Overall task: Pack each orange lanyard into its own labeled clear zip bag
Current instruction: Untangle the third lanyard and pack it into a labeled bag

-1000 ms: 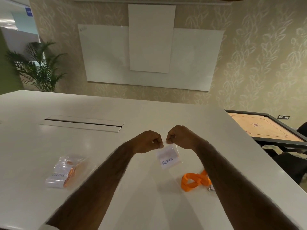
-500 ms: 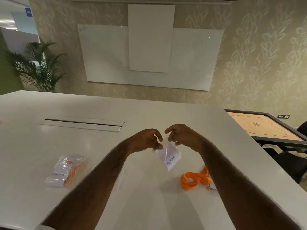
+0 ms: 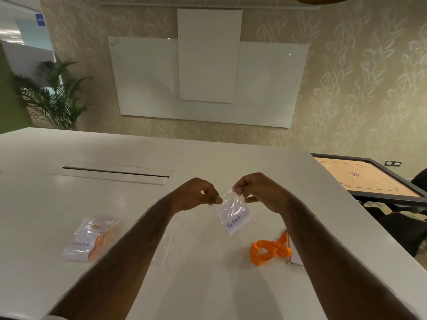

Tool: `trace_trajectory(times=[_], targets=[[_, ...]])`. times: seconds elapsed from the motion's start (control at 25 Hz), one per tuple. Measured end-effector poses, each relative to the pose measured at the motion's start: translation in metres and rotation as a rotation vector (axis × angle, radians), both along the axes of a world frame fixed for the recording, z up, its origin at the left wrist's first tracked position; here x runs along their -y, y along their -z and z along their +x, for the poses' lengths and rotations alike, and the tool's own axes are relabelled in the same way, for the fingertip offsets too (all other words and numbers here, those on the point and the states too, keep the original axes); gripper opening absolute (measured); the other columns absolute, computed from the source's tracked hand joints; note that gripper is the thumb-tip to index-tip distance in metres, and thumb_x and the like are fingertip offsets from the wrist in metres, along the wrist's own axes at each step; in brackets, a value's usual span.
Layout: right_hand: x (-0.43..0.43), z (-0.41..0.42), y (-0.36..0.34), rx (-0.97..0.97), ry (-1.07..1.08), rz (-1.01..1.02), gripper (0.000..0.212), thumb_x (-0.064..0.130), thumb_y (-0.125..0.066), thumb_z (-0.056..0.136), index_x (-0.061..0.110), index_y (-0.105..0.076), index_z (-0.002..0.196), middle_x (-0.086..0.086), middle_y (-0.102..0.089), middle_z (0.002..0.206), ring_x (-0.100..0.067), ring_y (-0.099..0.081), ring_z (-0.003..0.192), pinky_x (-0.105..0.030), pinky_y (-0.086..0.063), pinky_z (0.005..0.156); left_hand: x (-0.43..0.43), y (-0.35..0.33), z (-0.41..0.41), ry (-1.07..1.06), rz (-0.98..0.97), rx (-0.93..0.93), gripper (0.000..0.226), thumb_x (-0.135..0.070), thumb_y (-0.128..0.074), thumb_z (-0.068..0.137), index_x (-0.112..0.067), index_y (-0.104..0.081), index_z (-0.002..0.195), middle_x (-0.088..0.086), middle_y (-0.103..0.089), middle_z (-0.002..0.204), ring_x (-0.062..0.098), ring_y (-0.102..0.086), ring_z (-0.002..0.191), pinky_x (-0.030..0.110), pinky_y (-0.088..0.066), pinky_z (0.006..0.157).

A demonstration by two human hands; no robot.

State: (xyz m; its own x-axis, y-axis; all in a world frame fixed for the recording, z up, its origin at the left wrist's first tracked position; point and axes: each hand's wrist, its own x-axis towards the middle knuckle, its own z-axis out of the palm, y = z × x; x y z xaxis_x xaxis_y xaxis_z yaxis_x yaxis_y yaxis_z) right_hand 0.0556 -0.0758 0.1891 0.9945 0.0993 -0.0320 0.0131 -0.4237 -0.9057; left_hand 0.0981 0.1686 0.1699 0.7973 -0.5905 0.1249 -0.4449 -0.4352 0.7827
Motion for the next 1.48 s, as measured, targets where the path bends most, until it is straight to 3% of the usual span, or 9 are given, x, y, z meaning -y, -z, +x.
trace_trajectory(times=[0.16, 0.28, 0.44, 0.68, 0.8, 1.04, 1.24, 1.36, 1.48], targets=[[-0.001, -0.002, -0.004, -0.005, 0.011, 0.032, 0.007, 0.012, -0.075, 0.086, 0.01, -0.076, 0.092, -0.009, -0.076, 0.101, -0.023, -0.064, 0.092, -0.045, -0.054, 0.095, 0.002, 0.003, 0.0, -0.018, -0.044, -0.029, 0.017, -0.02, -0.073, 0.091, -0.007, -0.065, 0.084, 0.005, -0.078, 0.088, 0.013, -0.068, 0.076, 0.027, -0.051, 0.068], [-0.004, -0.004, -0.007, -0.016, 0.04, -0.008, 0.004, 0.012, -0.078, 0.083, 0.009, -0.075, 0.086, -0.008, -0.077, 0.1, -0.021, -0.066, 0.091, -0.039, -0.056, 0.088, 0.002, 0.001, 0.001, -0.052, -0.111, -0.047, 0.012, -0.002, -0.059, 0.093, -0.009, -0.069, 0.091, -0.002, -0.077, 0.085, 0.01, -0.066, 0.074, 0.027, -0.05, 0.066], [-0.014, -0.006, -0.011, -0.001, 0.052, -0.003, 0.002, 0.011, -0.078, 0.081, 0.009, -0.076, 0.082, -0.002, -0.076, 0.085, -0.014, -0.062, 0.079, -0.034, -0.055, 0.078, 0.014, -0.003, -0.007, -0.11, -0.119, 0.067, 0.012, -0.021, -0.082, 0.081, -0.017, -0.071, 0.084, -0.007, -0.071, 0.081, 0.005, -0.06, 0.07, 0.018, -0.046, 0.064], [-0.019, -0.009, -0.015, -0.014, 0.03, -0.056, 0.007, 0.012, -0.077, 0.083, 0.007, -0.078, 0.087, 0.0, -0.075, 0.08, -0.012, -0.06, 0.074, -0.027, -0.051, 0.065, 0.02, -0.002, -0.01, -0.102, -0.127, 0.092, 0.003, -0.012, -0.073, 0.087, -0.011, -0.072, 0.084, -0.005, -0.073, 0.083, 0.007, -0.065, 0.075, 0.024, -0.052, 0.072], [-0.021, -0.011, -0.013, 0.024, 0.047, -0.028, 0.005, 0.007, -0.076, 0.084, 0.011, -0.078, 0.082, -0.003, -0.074, 0.079, -0.013, -0.062, 0.073, -0.026, -0.053, 0.066, 0.018, -0.003, -0.01, -0.067, -0.021, 0.105, 0.009, -0.013, -0.073, 0.088, -0.018, -0.075, 0.081, -0.008, -0.072, 0.088, 0.011, -0.067, 0.086, 0.03, -0.053, 0.082], [-0.024, -0.016, -0.014, -0.053, 0.086, -0.026, 0.003, 0.006, -0.078, 0.082, 0.006, -0.076, 0.082, -0.005, -0.071, 0.077, -0.017, -0.061, 0.075, -0.029, -0.053, 0.067, 0.02, 0.001, -0.008, -0.089, -0.031, 0.046, 0.013, -0.015, -0.074, 0.088, -0.022, -0.072, 0.077, -0.017, -0.071, 0.073, -0.004, -0.062, 0.067, 0.02, -0.048, 0.07], [-0.029, -0.02, -0.018, -0.086, 0.107, -0.045, 0.005, 0.009, -0.075, 0.084, 0.012, -0.072, 0.081, -0.004, -0.072, 0.092, -0.018, -0.061, 0.089, -0.031, -0.049, 0.075, 0.02, -0.003, -0.008, -0.113, -0.154, -0.099, 0.024, -0.022, -0.081, 0.082, -0.022, -0.066, 0.101, -0.007, -0.07, 0.075, 0.009, -0.062, 0.071, 0.024, -0.05, 0.067], [-0.03, -0.021, -0.021, -0.071, 0.12, -0.048, 0.004, 0.009, -0.074, 0.083, 0.01, -0.072, 0.08, -0.009, -0.073, 0.096, -0.018, -0.061, 0.09, -0.033, -0.049, 0.078, 0.024, -0.002, -0.008, -0.132, -0.125, -0.019, 0.007, -0.026, -0.078, 0.086, -0.019, -0.074, 0.089, -0.006, -0.075, 0.084, 0.009, -0.063, 0.076, 0.024, -0.05, 0.067], [-0.032, -0.021, -0.021, -0.08, 0.16, -0.014, 0.002, 0.008, -0.074, 0.083, 0.007, -0.073, 0.085, -0.015, -0.073, 0.105, -0.019, -0.061, 0.091, -0.036, -0.05, 0.082, 0.027, -0.004, -0.009, -0.138, -0.115, -0.008, 0.009, -0.024, -0.075, 0.089, -0.02, -0.072, 0.082, -0.014, -0.07, 0.073, 0.004, -0.06, 0.069, 0.02, -0.048, 0.063]])
